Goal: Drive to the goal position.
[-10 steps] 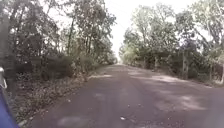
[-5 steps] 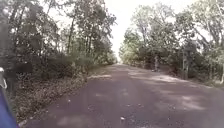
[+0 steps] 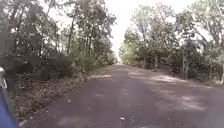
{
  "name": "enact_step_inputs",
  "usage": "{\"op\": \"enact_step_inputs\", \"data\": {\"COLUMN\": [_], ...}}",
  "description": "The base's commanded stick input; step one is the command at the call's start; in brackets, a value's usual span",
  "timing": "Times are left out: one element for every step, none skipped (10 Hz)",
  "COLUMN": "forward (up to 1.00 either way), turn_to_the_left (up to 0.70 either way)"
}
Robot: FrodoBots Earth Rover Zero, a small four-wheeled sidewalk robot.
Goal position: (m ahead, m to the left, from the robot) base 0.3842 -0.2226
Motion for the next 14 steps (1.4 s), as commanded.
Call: {"op": "enact_step_inputs", "data": {"forward": [0.05, 0.05, 0.05, 0.05, 0.06, 0.06, 0.05, 0.05, 0.05, 0.05, 0.05, 0.06, 0.06, 0.06], "turn_to_the_left": [-0.03, -0.03, -0.03, -0.03, -0.03, -0.03, -0.03, -0.03, -0.03, -0.03, -0.03, -0.03, -0.03, -0.03]}}
